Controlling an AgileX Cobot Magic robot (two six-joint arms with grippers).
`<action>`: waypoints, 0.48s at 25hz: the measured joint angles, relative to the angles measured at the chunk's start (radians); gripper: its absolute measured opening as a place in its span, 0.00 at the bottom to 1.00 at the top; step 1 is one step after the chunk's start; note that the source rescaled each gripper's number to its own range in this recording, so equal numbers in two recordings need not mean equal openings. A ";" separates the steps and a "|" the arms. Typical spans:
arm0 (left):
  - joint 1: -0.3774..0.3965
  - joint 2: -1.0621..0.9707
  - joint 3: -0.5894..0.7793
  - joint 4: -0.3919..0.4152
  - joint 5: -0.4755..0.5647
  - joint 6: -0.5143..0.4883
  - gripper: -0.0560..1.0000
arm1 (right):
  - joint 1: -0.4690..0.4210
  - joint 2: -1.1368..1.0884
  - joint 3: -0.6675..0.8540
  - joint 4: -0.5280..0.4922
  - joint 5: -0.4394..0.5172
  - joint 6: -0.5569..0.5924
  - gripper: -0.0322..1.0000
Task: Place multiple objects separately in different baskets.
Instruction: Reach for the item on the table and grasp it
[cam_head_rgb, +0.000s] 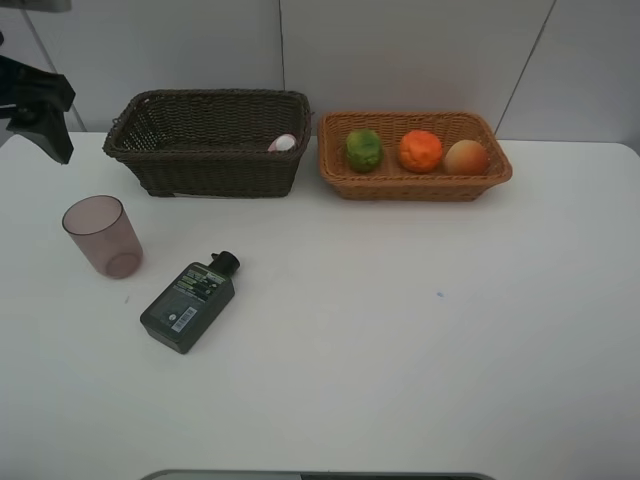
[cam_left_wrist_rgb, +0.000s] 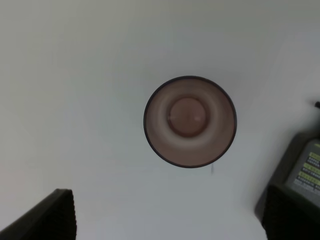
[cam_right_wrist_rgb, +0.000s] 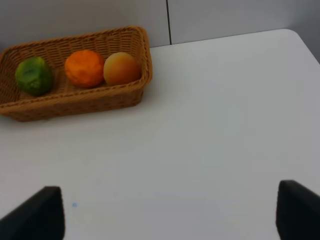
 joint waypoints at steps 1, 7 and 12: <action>0.000 0.018 -0.001 0.011 0.000 -0.007 0.96 | 0.000 0.000 0.000 0.000 0.000 0.000 0.91; 0.020 0.130 -0.001 0.055 -0.014 -0.032 0.96 | 0.000 0.000 0.000 0.000 0.000 0.000 0.91; 0.032 0.178 -0.001 0.062 -0.045 -0.033 0.96 | 0.000 0.000 0.000 0.001 0.000 0.000 0.91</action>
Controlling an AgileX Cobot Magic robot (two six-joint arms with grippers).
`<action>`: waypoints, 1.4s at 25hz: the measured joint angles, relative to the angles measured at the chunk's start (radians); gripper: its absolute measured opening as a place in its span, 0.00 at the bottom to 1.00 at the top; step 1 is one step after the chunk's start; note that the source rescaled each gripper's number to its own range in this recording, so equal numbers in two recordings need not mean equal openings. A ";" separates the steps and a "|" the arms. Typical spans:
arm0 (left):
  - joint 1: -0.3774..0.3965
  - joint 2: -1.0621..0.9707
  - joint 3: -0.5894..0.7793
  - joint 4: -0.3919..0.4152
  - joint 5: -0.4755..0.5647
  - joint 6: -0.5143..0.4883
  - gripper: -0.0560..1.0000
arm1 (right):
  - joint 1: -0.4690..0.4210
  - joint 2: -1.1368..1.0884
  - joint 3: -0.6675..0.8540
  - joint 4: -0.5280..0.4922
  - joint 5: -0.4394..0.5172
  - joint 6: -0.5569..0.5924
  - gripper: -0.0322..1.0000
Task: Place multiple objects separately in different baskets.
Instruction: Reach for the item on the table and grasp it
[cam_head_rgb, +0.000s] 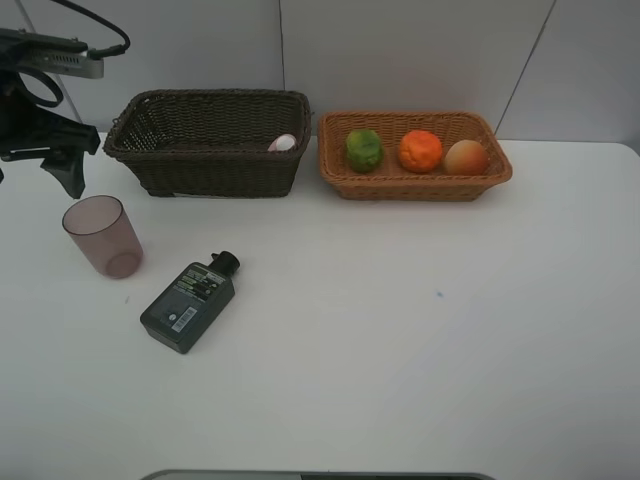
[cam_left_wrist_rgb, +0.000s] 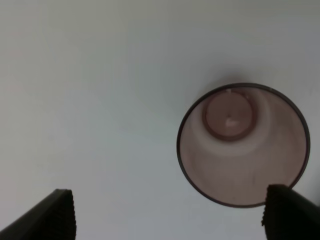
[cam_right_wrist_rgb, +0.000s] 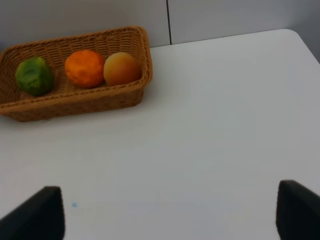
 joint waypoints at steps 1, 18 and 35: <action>0.001 0.007 0.000 0.000 -0.005 0.000 0.96 | 0.000 0.000 0.000 0.000 0.000 0.000 0.91; 0.069 0.102 0.020 -0.061 -0.097 0.032 0.96 | 0.000 0.000 0.000 0.002 0.000 0.000 0.91; 0.085 0.195 0.077 -0.151 -0.260 0.084 0.96 | 0.000 0.000 0.000 0.002 0.000 0.000 0.91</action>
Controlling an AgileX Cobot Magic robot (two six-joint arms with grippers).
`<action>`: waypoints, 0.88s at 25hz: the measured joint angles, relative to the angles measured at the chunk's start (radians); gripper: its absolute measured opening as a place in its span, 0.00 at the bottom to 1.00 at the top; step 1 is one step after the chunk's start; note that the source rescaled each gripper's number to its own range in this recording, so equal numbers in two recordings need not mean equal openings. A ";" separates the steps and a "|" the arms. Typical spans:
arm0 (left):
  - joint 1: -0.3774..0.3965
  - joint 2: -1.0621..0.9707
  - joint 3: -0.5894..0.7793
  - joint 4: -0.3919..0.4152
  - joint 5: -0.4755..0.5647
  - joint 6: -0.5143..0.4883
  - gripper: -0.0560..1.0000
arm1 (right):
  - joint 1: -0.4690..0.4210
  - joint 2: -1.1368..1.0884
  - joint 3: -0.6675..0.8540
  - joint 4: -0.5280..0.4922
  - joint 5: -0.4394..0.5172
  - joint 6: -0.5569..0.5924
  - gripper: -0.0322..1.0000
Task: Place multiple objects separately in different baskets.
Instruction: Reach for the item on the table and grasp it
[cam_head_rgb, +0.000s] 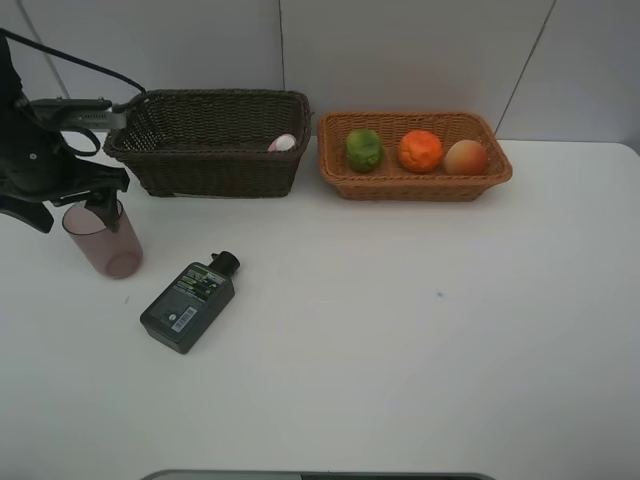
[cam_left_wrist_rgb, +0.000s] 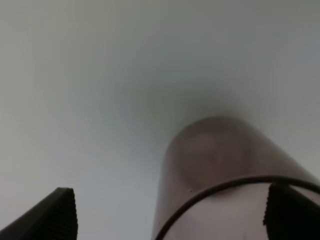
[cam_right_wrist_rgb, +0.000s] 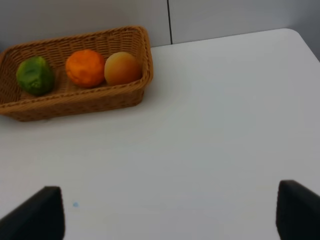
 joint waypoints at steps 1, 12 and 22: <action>0.000 0.008 0.000 -0.002 0.000 0.000 0.96 | 0.000 0.000 0.000 0.000 0.000 0.000 0.91; 0.000 0.076 0.013 -0.030 -0.062 0.000 0.96 | 0.000 0.000 0.000 0.000 0.000 0.000 0.91; 0.000 0.092 0.014 -0.033 -0.075 0.000 0.47 | 0.000 0.000 0.000 0.000 0.000 0.000 0.91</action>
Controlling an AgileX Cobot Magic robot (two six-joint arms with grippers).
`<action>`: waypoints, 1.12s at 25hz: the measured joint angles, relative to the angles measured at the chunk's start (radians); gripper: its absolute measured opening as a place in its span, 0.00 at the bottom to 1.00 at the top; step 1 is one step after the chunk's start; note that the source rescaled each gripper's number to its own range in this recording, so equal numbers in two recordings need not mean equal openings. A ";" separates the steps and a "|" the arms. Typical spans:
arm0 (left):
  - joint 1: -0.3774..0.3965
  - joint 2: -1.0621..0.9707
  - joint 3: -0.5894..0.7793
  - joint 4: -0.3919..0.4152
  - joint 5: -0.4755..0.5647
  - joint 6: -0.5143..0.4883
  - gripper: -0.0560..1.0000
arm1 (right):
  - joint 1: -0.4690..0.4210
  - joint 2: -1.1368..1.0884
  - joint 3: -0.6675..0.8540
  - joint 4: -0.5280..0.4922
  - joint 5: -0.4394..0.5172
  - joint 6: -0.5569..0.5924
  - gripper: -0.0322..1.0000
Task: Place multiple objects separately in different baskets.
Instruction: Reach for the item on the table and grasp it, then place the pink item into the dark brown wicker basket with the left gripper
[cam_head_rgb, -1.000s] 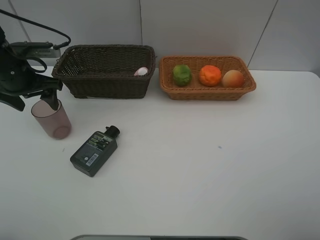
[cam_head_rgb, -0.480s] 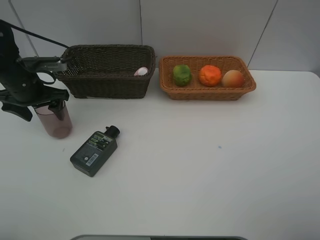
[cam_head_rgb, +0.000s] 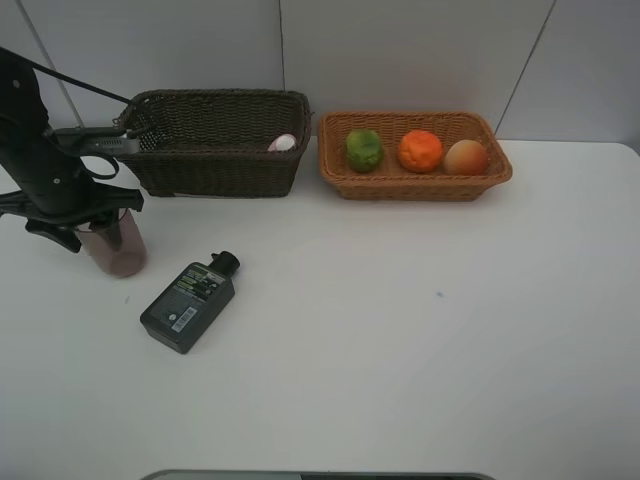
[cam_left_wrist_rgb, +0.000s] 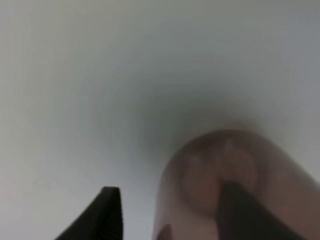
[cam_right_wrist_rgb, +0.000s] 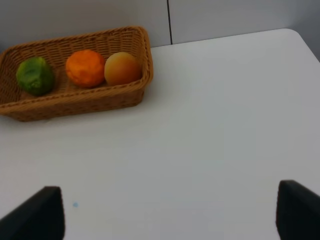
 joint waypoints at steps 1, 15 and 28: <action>0.000 0.000 0.000 0.000 -0.001 0.000 0.36 | 0.000 0.000 0.000 0.000 0.000 0.000 0.91; 0.000 0.000 0.000 -0.001 -0.028 0.000 0.06 | 0.000 0.000 0.000 0.000 0.000 0.000 0.91; 0.000 0.000 0.000 -0.018 -0.067 -0.001 0.06 | 0.000 0.000 0.000 0.000 0.000 0.000 0.91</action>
